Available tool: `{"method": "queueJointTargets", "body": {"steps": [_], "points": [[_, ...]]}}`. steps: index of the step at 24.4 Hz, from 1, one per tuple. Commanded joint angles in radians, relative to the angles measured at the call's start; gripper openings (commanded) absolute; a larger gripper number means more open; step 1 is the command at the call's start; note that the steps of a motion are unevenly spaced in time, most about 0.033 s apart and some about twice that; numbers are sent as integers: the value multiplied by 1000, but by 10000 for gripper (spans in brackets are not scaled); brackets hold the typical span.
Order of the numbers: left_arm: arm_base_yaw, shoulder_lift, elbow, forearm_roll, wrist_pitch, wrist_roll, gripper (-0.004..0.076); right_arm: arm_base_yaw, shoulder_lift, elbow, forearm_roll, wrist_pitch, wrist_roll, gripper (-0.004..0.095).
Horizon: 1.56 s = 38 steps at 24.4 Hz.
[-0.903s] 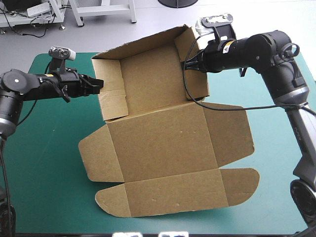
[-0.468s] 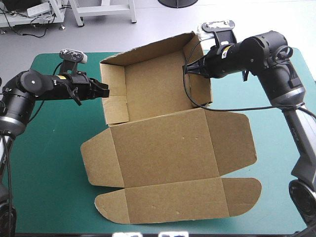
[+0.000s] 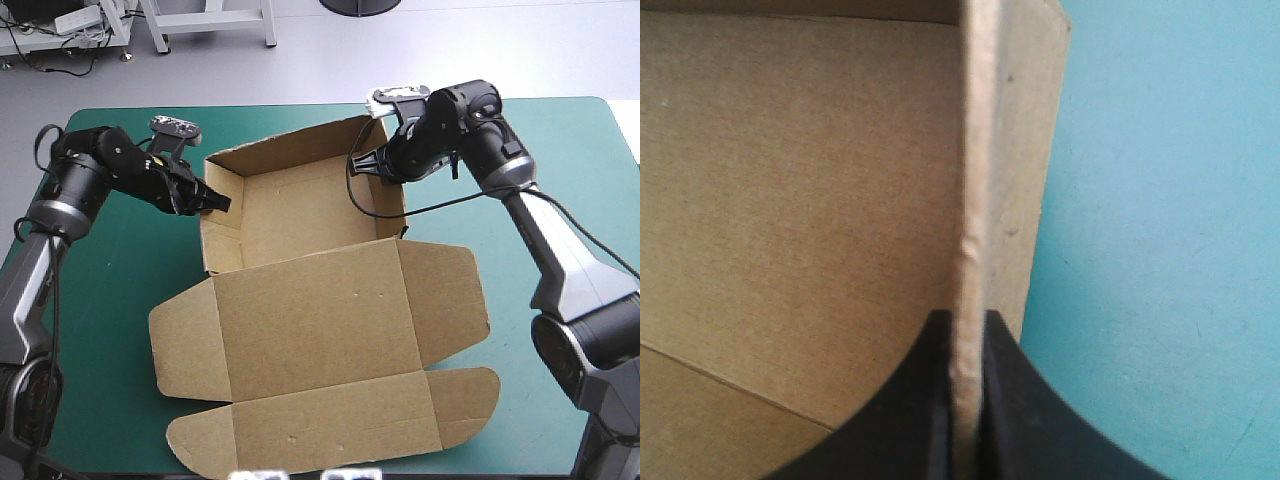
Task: Fold the box
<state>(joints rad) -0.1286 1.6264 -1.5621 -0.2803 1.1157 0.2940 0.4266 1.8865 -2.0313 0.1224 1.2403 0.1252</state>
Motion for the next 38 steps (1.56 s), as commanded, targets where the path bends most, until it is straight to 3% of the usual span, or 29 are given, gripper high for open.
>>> {"method": "queueJointTargets", "body": {"steps": [1, 16, 25, 27, 30, 34, 38], "points": [[-44, 7, -31, 105, -6, 8, -6, 1, 18, -25, -19, -13, -25, -19], [-65, 136, -45, 238, -17, -256, -6, 1, 263, -25, 49, -87, -91, -20], [-65, 138, -45, 238, -10, -241, 0, 1, 264, -25, -45, -66, -207, 0], [-65, 140, -52, 238, 7, -241, 39, 8, 264, -27, -122, -37, -227, 126], [-65, 153, -99, 243, 55, -241, 145, 11, 264, -60, -136, -30, -254, 277], [-65, 175, -205, 243, 130, -241, 265, 11, 264, -151, -136, -11, -255, 283], [-65, 175, -267, 239, 165, -241, 272, 11, 262, -243, -136, 10, -255, 283]]}}
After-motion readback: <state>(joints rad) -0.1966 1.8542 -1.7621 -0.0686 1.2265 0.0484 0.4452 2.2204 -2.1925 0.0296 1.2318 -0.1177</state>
